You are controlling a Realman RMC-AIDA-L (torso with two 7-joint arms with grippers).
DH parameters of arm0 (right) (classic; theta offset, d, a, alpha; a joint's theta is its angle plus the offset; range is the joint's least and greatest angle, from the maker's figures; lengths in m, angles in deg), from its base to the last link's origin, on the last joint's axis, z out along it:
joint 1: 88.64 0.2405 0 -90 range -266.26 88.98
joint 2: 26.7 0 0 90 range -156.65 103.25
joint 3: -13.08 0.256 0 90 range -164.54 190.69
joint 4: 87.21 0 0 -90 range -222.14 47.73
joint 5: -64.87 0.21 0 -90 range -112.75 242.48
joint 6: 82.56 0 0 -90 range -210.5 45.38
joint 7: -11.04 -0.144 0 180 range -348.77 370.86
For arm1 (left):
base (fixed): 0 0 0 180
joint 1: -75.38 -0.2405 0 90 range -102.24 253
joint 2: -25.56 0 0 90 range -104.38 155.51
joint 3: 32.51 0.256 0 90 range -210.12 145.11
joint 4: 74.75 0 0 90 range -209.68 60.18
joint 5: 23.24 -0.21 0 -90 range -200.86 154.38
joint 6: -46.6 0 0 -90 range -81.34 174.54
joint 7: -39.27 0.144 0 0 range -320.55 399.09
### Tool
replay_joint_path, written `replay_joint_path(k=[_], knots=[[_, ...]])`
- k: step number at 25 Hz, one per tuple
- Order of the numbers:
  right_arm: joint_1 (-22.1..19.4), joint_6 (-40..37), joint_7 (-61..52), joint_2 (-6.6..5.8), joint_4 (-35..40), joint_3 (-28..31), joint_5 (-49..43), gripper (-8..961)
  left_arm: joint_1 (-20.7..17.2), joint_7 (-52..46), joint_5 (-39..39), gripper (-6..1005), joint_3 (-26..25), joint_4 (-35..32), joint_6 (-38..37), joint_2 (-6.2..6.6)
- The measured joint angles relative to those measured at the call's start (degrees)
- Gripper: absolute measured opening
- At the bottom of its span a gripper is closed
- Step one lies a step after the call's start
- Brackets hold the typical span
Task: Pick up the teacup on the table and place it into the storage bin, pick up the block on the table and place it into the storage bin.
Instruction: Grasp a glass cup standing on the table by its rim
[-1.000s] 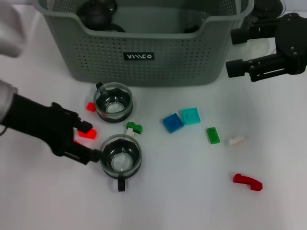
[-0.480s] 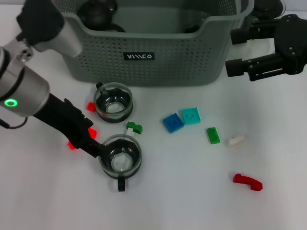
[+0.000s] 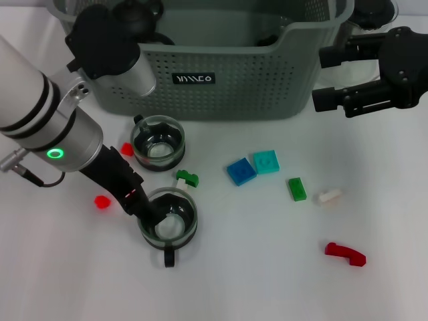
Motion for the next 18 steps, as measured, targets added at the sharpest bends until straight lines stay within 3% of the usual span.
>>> replay_joint_path(k=[18], knots=[[0.3, 1.0, 0.7, -0.03, -0.5, 0.0, -1.5, 915, 0.4, -2.9, -2.8, 630, 6.2, 4.5, 6.7, -0.09]])
